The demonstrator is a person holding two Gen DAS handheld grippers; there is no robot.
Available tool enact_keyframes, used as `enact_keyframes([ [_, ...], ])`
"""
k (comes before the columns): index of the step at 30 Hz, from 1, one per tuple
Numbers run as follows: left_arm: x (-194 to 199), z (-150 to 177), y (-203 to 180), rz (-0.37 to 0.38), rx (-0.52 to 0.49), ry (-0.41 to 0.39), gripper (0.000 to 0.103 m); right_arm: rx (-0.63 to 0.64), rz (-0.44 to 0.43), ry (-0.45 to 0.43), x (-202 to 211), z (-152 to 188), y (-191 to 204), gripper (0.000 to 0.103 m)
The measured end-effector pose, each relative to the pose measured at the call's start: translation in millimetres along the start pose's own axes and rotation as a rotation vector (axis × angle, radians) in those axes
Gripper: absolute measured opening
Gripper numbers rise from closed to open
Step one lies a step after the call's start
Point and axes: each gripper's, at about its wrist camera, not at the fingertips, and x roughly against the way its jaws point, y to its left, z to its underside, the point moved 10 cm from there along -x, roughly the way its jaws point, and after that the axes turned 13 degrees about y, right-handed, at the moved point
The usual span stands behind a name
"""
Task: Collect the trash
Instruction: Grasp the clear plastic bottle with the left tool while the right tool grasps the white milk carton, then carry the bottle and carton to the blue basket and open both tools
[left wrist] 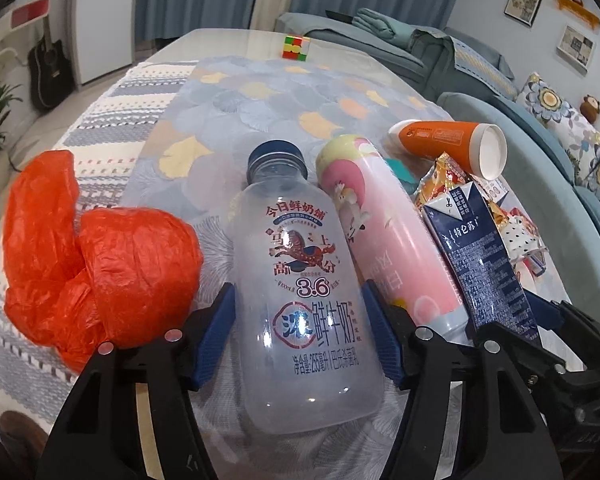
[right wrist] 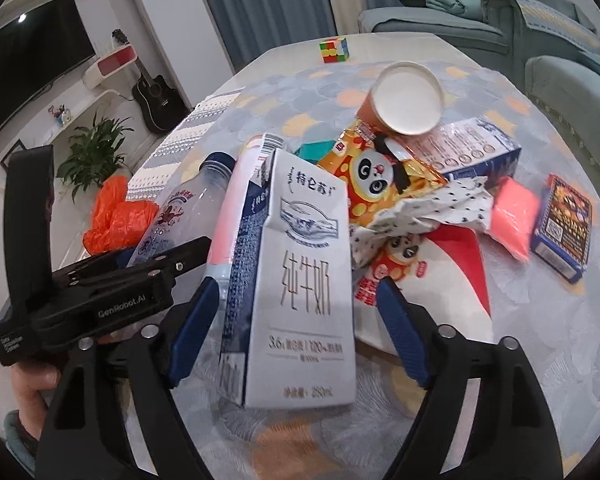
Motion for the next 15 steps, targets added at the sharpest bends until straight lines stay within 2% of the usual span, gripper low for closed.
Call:
enact_keyframes([
  [6, 11, 5, 3, 0.004, 0.018, -0.031, 0.058, 0.036, 0.012, 0.014, 0, 8, 8, 0.076],
  [12, 15, 10, -3, 0.014, 0.008, -0.028, 0.058, 0.012, -0.087, 0.081, -9, 7, 11, 0.076],
  [14, 17, 11, -4, 0.014, 0.005, -0.03, 0.058, 0.002, -0.111, 0.094, -11, 5, 12, 0.072],
  [15, 20, 12, -4, 0.016, 0.005, -0.037, 0.058, -0.004, -0.132, 0.086, -9, 5, 12, 0.064],
])
